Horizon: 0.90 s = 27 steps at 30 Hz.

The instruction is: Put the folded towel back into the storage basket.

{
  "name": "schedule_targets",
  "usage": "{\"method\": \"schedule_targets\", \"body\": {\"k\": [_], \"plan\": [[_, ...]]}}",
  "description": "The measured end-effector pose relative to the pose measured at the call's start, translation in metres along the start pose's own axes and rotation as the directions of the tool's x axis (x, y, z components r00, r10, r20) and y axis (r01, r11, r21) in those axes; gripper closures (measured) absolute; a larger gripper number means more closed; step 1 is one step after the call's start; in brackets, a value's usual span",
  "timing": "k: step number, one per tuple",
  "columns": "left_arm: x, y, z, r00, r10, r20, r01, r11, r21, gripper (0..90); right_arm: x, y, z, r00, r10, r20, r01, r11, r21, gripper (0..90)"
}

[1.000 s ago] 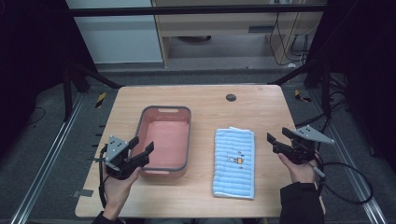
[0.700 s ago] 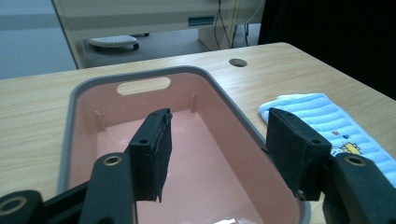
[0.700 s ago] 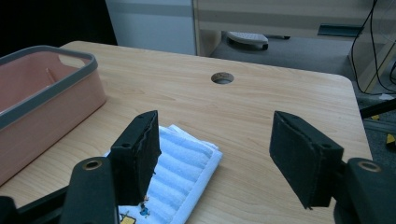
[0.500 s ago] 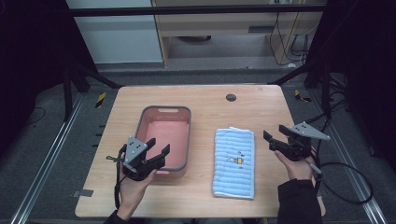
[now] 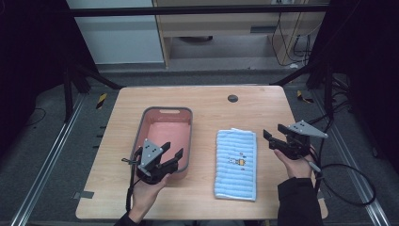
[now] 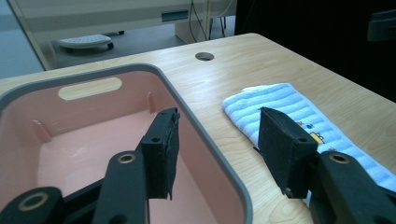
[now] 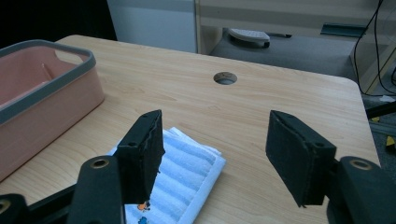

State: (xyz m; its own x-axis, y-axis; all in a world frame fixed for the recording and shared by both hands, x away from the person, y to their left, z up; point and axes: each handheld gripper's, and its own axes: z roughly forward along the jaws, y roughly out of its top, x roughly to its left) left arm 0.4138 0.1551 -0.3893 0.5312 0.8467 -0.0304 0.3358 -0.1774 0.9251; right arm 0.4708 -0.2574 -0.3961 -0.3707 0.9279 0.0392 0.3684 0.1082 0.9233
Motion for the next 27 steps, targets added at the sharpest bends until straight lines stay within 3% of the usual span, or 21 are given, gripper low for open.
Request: {"method": "schedule_targets", "body": {"k": [19,27], "plan": [[-0.037,-0.003,0.024,0.9957,0.032,0.088,-0.034,0.9991,0.026,53.1,0.0,0.0,0.014,1.0,-0.007,-0.004,0.007,1.0,0.021,38.9],[-0.052,-0.006,0.03,0.9934,0.057,0.099,-0.061,0.9975,0.035,53.1,0.0,-0.003,0.023,0.9999,-0.017,-0.002,0.017,0.999,0.036,39.6]]}}
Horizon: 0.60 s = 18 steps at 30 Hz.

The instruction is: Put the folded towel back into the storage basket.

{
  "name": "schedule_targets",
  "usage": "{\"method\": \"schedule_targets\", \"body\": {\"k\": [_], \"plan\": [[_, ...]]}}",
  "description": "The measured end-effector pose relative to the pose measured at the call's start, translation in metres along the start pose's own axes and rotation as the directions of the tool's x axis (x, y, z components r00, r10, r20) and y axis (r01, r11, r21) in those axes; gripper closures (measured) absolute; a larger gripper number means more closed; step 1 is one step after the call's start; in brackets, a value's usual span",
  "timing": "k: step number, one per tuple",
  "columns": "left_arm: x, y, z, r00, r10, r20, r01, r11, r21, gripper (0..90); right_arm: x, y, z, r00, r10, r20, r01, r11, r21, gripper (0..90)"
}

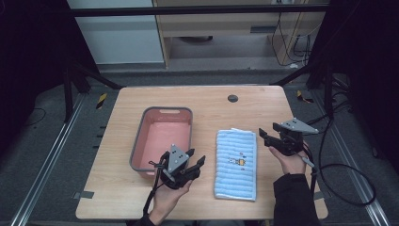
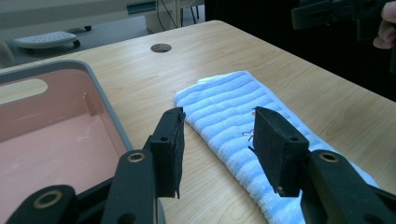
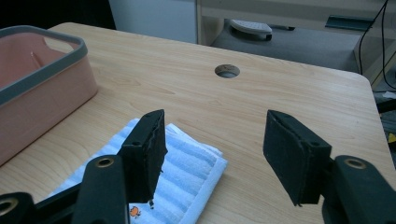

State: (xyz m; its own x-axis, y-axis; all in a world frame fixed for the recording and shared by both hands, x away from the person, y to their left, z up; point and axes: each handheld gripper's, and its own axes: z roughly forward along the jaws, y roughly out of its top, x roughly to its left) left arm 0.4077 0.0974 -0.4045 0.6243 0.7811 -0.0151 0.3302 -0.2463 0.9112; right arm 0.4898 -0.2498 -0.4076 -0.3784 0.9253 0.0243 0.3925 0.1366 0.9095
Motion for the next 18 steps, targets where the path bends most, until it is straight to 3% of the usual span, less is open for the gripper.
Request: {"method": "schedule_targets", "body": {"k": [7,18], "plan": [[-0.014,-0.005,0.012,0.9996,0.013,0.024,-0.014,0.9997,0.023,53.2,-0.002,-0.002,0.01,1.0,0.002,0.002,-0.002,1.0,0.022,40.8],[-0.022,-0.015,0.025,0.999,0.007,0.044,-0.01,0.9984,0.055,53.5,-0.002,-0.006,0.024,1.0,-0.003,-0.001,0.003,0.999,0.046,42.8]]}}
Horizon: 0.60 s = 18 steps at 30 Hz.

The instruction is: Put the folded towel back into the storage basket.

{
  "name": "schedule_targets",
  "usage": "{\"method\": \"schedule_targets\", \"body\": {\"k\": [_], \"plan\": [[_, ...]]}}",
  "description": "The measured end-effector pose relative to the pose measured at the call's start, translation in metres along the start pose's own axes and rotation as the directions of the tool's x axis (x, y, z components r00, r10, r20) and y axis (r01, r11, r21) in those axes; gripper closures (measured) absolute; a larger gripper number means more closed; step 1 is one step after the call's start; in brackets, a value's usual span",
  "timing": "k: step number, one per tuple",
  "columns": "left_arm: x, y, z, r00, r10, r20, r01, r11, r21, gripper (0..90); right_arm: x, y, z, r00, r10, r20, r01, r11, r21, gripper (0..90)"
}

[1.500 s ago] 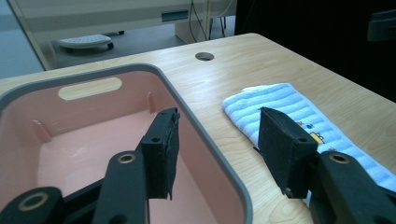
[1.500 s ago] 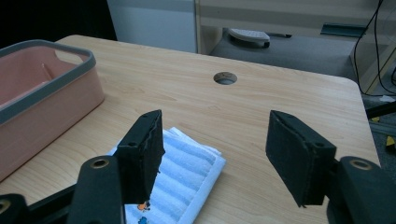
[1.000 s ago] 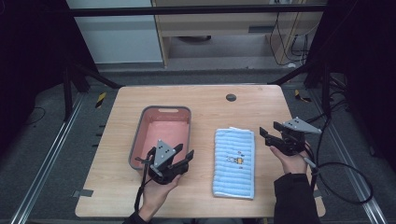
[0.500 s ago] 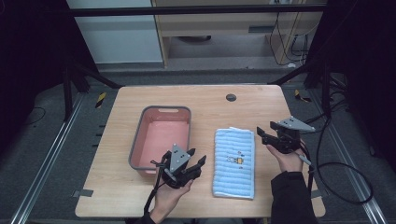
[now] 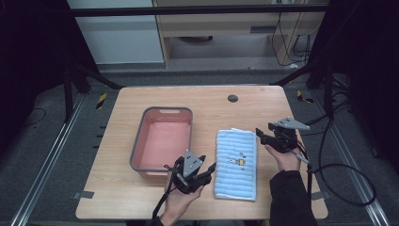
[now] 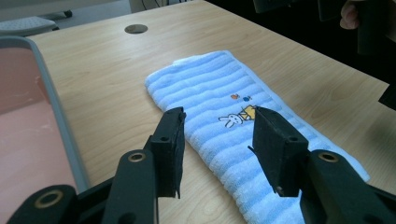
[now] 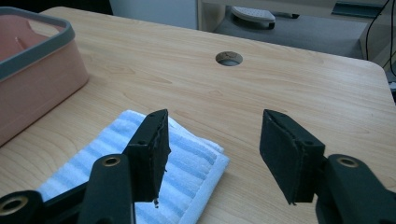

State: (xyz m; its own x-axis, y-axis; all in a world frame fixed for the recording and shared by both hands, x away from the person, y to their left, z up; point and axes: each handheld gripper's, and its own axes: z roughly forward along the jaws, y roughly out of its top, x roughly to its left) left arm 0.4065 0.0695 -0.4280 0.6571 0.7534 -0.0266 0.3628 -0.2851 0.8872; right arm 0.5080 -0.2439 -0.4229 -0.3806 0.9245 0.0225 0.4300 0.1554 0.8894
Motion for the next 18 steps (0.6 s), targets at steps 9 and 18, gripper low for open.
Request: {"method": "schedule_targets", "body": {"k": [9,18], "plan": [[-0.006,-0.01,0.015,0.9999,0.008,0.013,-0.008,0.9995,0.032,53.4,0.001,-0.005,0.014,0.9998,-0.019,0.0,0.019,0.999,0.029,43.7],[-0.01,-0.018,0.024,0.9998,0.012,0.017,-0.013,0.9981,0.061,53.2,0.001,-0.013,0.025,0.9998,-0.02,-0.009,0.02,0.998,0.066,43.8]]}}
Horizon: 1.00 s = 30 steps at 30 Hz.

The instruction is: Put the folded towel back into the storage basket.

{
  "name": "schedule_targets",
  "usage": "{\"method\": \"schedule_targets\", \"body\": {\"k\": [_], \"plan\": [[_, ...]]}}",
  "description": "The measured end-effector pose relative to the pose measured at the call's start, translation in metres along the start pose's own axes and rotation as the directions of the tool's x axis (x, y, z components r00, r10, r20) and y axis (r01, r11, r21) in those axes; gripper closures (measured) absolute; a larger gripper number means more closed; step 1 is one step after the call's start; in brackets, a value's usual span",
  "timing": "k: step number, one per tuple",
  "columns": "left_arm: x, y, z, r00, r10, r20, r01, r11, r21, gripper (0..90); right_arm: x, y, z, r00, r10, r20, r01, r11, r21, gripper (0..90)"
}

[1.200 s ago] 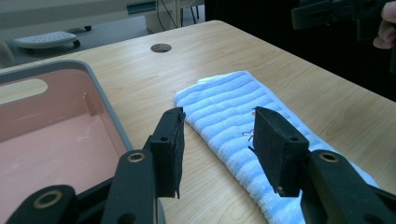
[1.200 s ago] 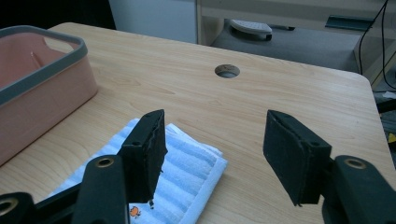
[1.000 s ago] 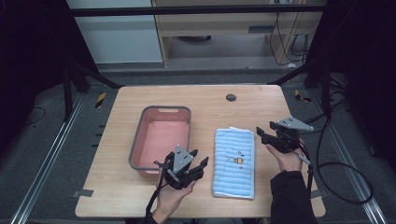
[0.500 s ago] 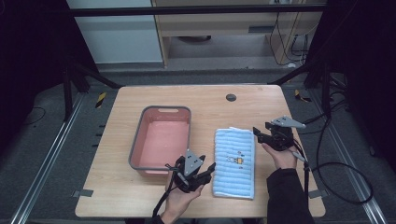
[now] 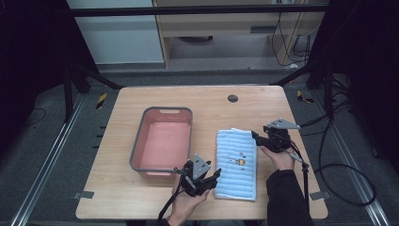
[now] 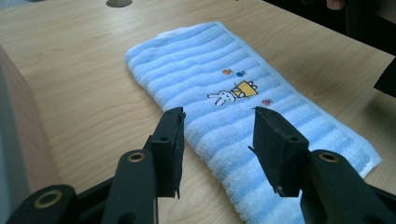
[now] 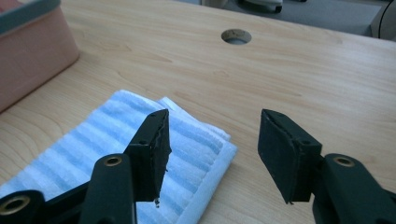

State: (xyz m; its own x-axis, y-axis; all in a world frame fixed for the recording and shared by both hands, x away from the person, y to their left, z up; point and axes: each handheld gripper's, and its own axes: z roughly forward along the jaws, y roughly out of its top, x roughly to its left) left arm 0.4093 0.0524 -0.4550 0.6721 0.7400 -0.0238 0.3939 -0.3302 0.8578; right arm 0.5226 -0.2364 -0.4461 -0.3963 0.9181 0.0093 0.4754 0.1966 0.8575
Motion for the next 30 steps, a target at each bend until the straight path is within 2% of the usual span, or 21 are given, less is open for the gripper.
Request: {"method": "schedule_targets", "body": {"k": [7,11,19,30], "plan": [[-0.004,-0.007,0.011,1.0,0.003,-0.002,-0.003,0.9996,0.028,52.8,-0.002,-0.008,0.008,0.9999,0.009,0.007,-0.009,1.0,0.025,44.3],[-0.004,-0.011,0.016,0.9999,0.007,-0.009,-0.006,0.9987,0.05,52.5,0.0,-0.01,0.013,1.0,-0.001,0.001,0.001,0.999,0.041,44.8],[-0.003,-0.018,0.027,0.9999,-0.01,-0.008,0.011,0.9955,0.094,53.1,0.002,-0.016,0.025,0.9998,-0.022,0.002,0.022,0.996,0.084,45.3],[-0.003,-0.025,0.034,0.9999,-0.012,-0.005,0.013,0.9922,0.124,55.5,0.004,-0.023,0.036,0.9997,-0.022,-0.012,0.023,0.991,0.132,46.5]]}}
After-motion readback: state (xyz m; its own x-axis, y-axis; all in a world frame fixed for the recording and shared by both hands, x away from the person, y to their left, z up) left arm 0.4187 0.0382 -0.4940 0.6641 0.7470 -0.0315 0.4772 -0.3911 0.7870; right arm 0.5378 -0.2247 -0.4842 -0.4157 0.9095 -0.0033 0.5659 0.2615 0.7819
